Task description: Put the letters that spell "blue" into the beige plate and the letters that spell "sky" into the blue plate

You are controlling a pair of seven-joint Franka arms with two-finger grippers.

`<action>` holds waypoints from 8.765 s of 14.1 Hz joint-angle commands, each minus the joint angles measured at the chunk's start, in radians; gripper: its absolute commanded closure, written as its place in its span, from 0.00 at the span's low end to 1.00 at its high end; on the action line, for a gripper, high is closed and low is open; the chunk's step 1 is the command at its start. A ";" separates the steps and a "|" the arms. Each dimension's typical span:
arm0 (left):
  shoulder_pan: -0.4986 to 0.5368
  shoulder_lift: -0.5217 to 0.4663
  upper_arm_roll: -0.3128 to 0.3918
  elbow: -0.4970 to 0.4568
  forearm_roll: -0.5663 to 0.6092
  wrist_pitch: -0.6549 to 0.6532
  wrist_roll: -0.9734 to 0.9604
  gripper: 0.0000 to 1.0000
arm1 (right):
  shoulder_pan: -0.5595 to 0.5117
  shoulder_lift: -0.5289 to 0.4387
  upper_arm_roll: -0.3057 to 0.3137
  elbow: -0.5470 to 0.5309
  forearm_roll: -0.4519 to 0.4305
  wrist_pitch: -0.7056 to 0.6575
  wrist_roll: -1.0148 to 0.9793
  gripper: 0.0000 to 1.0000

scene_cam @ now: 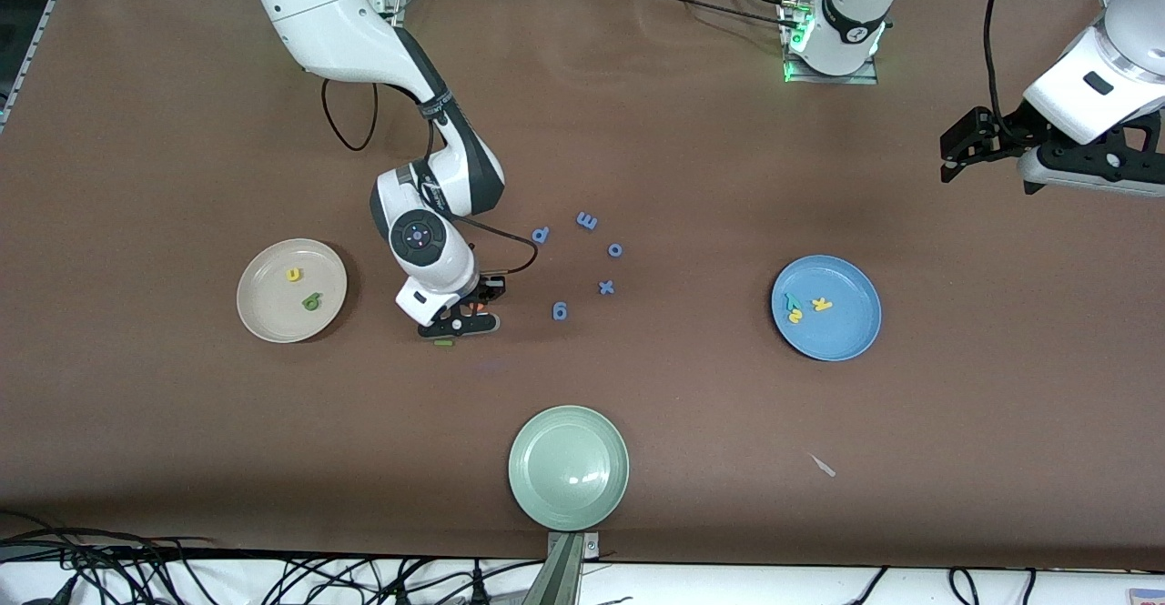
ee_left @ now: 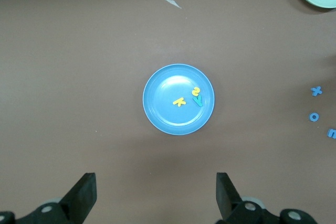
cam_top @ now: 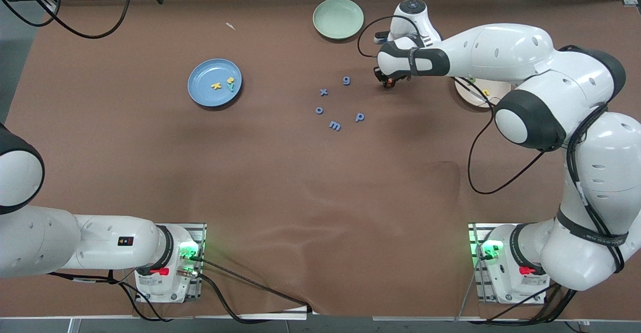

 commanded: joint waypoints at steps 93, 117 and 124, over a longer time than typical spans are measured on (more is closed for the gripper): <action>-0.001 0.004 0.004 0.021 -0.010 -0.054 -0.043 0.00 | -0.520 0.065 -0.045 0.341 0.133 -0.764 -1.370 0.00; -0.001 0.004 0.004 0.021 -0.011 -0.054 -0.043 0.00 | -0.592 -0.605 0.253 -0.136 -0.167 -0.579 -0.317 0.00; -0.001 0.004 0.004 0.021 -0.011 -0.054 -0.043 0.00 | -0.615 -0.659 0.232 -0.032 -0.246 -0.730 -0.310 0.00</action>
